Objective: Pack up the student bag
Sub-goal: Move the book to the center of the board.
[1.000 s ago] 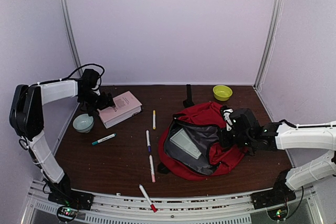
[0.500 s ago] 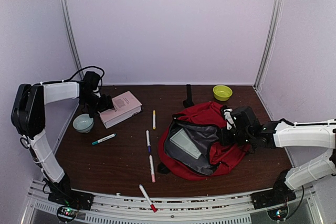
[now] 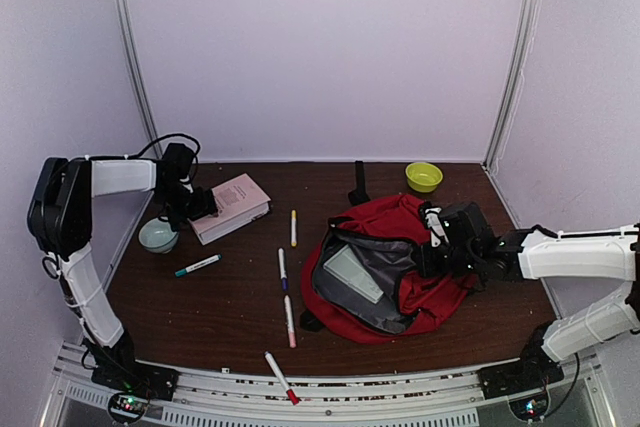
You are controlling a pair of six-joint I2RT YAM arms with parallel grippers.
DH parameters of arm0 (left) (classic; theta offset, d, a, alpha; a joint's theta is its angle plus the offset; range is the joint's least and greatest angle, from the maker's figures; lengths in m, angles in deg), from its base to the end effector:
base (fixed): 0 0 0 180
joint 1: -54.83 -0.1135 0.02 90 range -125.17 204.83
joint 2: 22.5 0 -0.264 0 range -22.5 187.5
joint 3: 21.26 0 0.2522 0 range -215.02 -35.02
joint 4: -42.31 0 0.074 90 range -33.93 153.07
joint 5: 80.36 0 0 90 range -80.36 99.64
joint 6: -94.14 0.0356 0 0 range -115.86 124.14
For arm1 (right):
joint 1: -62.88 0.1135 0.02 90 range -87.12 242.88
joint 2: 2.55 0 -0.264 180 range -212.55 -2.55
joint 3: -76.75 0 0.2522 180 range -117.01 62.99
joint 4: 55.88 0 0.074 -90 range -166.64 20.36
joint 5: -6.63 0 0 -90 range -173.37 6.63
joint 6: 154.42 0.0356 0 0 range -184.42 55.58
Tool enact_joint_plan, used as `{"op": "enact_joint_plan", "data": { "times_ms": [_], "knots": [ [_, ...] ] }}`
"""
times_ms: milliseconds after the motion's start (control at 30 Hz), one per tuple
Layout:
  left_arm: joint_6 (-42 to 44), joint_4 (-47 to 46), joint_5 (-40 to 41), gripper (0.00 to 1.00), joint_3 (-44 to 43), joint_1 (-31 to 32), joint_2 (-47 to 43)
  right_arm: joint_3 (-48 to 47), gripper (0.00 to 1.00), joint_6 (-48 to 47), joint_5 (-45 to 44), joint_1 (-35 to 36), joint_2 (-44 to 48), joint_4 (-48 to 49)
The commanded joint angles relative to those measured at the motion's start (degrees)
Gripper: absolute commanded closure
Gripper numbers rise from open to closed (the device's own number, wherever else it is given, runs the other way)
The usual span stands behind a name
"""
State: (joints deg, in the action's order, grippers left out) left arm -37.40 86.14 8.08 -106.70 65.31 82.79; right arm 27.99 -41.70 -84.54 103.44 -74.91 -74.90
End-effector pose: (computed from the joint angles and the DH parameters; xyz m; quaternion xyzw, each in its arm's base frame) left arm 0.3690 -0.0692 0.1843 -0.2577 0.9389 -0.1117 0.1988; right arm 0.1917 0.1631 0.1899 -0.1379 0.9052 0.2028 0.3470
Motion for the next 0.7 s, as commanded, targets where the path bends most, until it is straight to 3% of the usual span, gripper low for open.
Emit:
{"op": "enact_joint_plan", "data": {
  "times_ms": [0, 367, 667],
  "knots": [
    [-0.30, -0.19, 1.33, 0.10, -3.23, -0.25, 2.79, -1.23, 1.00, 0.04, 0.64, -0.28, -0.41, 0.90],
    [0.77, 1.39, 0.74, 0.08, -11.89, -2.20, 7.84, -1.15, 1.00, 0.19, 0.66, -0.48, -0.25, 0.88],
    [9.01, -2.38, -7.02, 0.15, -11.52, -0.88, 7.98, -1.28, 1.00, 0.04, 1.36, -0.72, -0.73, 1.02]
  ]
}}
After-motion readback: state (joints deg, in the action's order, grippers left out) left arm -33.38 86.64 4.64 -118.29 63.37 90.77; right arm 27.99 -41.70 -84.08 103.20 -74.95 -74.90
